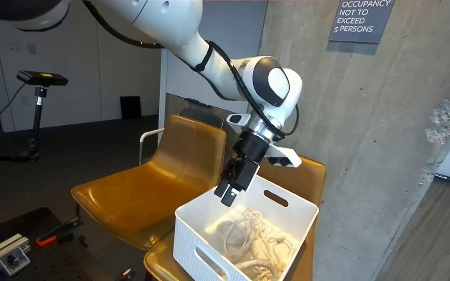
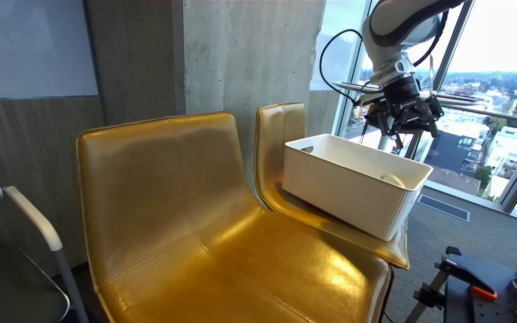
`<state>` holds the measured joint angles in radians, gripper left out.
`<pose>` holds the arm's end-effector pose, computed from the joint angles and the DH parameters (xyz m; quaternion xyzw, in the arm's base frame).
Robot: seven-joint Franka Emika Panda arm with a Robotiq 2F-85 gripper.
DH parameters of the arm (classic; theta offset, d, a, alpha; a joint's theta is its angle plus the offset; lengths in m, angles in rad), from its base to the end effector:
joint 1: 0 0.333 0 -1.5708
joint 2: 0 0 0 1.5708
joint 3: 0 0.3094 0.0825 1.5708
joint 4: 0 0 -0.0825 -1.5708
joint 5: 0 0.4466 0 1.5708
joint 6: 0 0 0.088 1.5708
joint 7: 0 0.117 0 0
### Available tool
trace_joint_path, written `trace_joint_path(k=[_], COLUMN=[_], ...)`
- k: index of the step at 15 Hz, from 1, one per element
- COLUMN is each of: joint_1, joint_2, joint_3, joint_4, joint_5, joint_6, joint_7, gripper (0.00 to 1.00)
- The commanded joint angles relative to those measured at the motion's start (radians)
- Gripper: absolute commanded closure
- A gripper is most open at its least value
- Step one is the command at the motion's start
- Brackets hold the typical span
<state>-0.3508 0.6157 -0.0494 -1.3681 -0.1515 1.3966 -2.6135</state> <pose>0.6366 -0.2852 0.2904 -0.4185 -0.8566 0.1083 0.2816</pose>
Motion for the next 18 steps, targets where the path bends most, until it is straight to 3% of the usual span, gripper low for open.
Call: trace_joint_path(k=[1,6,11,18], joint_1=[0.011,0.047,0.072,0.085], joint_2=[-0.11,-0.148,-0.147,-0.072], joint_3=[-0.002,-0.013,-0.026,-0.085], joint_4=[-0.185,-0.354,-0.487,-0.491], joint_5=[0.036,0.101,0.084,0.006], joint_6=[0.267,0.593,0.801,1.003], joint_7=[0.03,0.195,0.387,0.621], gripper=[0.0,0.0,0.0,0.0])
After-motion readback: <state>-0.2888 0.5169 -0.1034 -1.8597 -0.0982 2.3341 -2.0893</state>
